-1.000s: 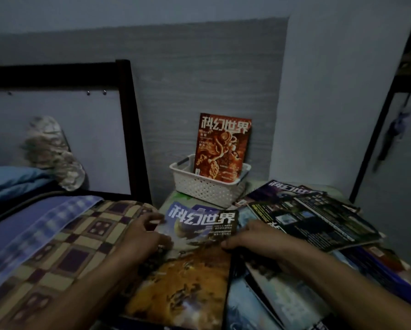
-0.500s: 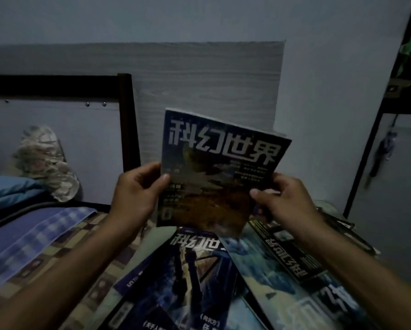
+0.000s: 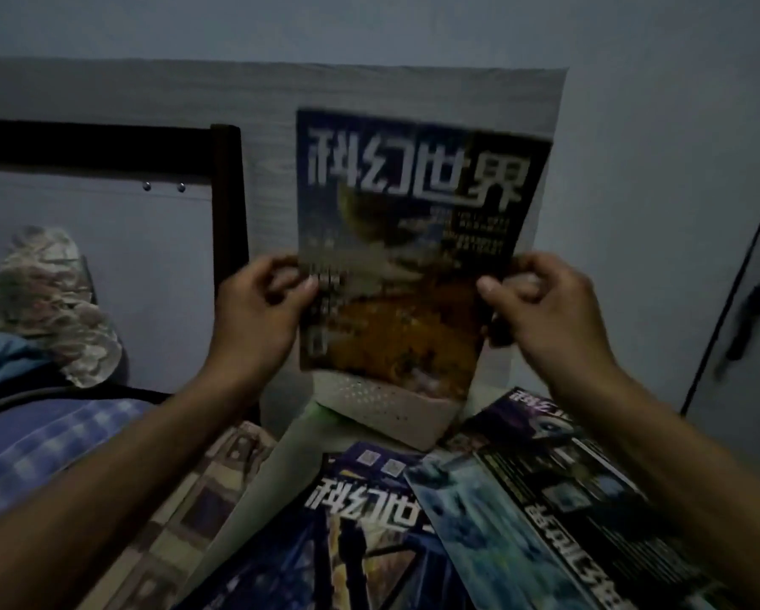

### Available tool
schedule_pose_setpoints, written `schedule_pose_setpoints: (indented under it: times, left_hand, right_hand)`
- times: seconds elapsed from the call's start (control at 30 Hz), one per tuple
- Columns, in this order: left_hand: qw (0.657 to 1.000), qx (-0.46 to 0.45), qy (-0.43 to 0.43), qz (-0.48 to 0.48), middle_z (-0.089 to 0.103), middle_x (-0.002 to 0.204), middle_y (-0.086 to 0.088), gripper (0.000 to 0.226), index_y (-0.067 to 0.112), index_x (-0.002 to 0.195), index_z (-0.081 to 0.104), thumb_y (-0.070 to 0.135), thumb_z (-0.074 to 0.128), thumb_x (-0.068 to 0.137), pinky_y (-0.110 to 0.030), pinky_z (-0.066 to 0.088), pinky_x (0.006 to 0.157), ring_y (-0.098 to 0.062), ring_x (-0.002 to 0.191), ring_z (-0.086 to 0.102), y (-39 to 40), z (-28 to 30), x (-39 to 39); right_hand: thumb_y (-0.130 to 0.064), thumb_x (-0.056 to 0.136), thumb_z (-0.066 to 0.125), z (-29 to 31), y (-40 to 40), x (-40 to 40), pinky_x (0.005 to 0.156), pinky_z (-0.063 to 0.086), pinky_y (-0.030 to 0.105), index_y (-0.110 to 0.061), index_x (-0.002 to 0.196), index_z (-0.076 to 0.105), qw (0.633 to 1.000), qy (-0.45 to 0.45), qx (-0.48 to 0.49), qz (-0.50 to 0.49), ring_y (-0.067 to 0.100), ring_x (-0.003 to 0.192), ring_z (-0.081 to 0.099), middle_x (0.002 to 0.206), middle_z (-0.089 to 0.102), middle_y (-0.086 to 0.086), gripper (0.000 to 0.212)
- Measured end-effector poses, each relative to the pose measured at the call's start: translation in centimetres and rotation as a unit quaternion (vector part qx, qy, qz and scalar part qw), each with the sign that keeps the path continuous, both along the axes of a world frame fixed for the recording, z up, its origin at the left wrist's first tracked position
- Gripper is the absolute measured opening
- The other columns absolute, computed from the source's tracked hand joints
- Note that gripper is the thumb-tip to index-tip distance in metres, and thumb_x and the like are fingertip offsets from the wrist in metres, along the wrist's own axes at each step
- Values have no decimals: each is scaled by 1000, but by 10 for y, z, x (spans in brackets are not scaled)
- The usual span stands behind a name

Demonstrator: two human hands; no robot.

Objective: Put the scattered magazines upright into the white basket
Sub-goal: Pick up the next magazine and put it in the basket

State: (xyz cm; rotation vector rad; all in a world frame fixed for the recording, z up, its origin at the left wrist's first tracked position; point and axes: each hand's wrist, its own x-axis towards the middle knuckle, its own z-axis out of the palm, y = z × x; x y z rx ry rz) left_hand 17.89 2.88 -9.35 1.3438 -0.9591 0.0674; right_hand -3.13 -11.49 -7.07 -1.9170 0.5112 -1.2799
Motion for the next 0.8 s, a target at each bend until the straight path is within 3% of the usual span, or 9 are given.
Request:
schedule_pose_setpoints:
  times: [0.07,0.13,0.23,0.3,0.37,0.47,0.63,0.73,0.8]
  left_hand:
    - [1000,-7,-5,6,68,96,13,17,23,102,63,9,61,93,-12,55,69,9,85,67,-29,27,19]
    - [999,28,-5,21,70,96,10,16,30,94,64,14,64,92,-25,58,78,0,90,68,-63,34,44]
    - [995,81,19,58,70,91,8,11,27,90,69,16,69,88,-38,58,87,-11,91,68,-110,12,74]
    - [992,93,52,73,69,87,7,16,29,81,66,15,72,87,-41,57,89,-15,90,68,-137,-13,86]
    - [988,104,79,77,69,87,7,19,30,78,65,15,72,86,-41,58,88,-15,89,68,-156,-36,95]
    - [983,129,110,69,74,95,2,6,22,90,72,17,73,85,-43,59,86,-17,92,70,-175,-65,106]
    - [978,173,68,95,75,95,-1,15,14,99,76,16,74,84,-40,58,87,-16,88,71,-191,-90,112]
    - [974,188,65,105,72,96,4,14,17,98,74,12,71,86,-27,55,79,-13,92,68,-195,-92,112]
    - [969,212,52,112,70,107,-1,25,13,113,69,12,69,87,-27,49,81,-13,98,64,-194,-91,108]
  right_hand:
    - [-16,92,65,21,-24,22,59,55,29,-22,94,63,1000,-16,14,-6,9,64,70,68,70,-8,7]
    - [-16,90,68,22,-55,46,64,59,36,-23,90,66,999,-19,39,-20,16,68,72,80,74,-1,7]
    - [-22,84,75,-8,-98,77,77,61,45,-16,101,74,995,10,76,-59,20,80,73,92,76,2,17]
    - [-24,84,75,-36,-118,90,79,61,48,-17,97,75,992,31,98,-75,20,81,73,91,75,0,15]
    - [-24,85,73,-62,-133,98,76,60,50,-17,91,74,990,48,105,-83,22,76,73,84,75,2,10]
    - [-24,86,73,-84,-144,103,73,61,50,-12,95,72,987,57,116,-100,22,68,73,79,74,5,15]
    - [-15,84,75,-99,-154,109,70,62,46,-6,93,71,982,65,144,-107,24,65,73,78,73,8,13]
    - [-12,83,76,-101,-157,113,68,63,45,-5,91,70,980,64,155,-109,27,67,73,82,73,12,12]
    - [-10,82,76,-101,-155,114,71,62,44,-8,94,69,979,69,149,-118,27,72,73,87,73,11,13]
